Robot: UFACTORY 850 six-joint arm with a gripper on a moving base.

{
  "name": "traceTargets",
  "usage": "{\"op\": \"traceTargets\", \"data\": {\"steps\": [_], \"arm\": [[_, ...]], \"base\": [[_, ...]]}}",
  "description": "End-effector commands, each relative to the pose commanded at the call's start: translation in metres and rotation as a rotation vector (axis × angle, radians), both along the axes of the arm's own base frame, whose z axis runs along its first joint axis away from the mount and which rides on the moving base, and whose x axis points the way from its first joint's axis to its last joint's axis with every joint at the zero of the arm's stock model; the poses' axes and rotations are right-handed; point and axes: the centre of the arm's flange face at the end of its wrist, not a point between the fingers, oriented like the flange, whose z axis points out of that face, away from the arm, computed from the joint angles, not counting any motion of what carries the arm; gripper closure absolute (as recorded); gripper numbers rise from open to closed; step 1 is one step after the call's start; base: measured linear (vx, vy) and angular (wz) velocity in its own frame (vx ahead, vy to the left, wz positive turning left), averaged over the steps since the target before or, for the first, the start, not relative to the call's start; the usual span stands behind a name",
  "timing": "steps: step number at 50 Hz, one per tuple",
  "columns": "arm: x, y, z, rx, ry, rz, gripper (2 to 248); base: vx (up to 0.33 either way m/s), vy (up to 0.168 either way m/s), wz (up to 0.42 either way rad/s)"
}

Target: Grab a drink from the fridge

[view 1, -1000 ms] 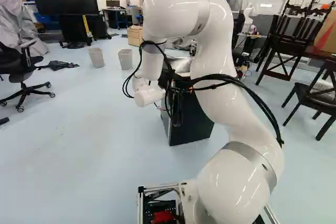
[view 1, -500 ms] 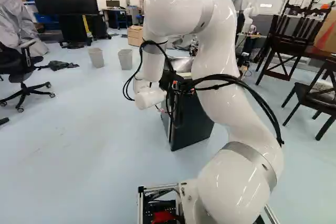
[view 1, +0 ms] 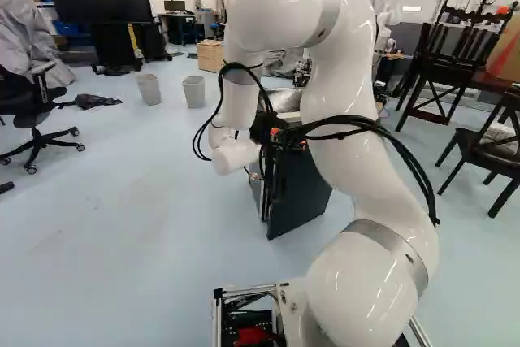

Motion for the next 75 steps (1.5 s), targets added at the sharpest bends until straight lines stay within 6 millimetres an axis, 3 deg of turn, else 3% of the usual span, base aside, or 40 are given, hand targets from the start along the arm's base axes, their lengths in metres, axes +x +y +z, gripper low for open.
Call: {"op": "traceTargets", "data": {"steps": [75], "arm": [[-0.108,-0.054,0.000,-0.071,0.131,-0.085,3]], "base": [[0.000,0.000,0.000]]}}
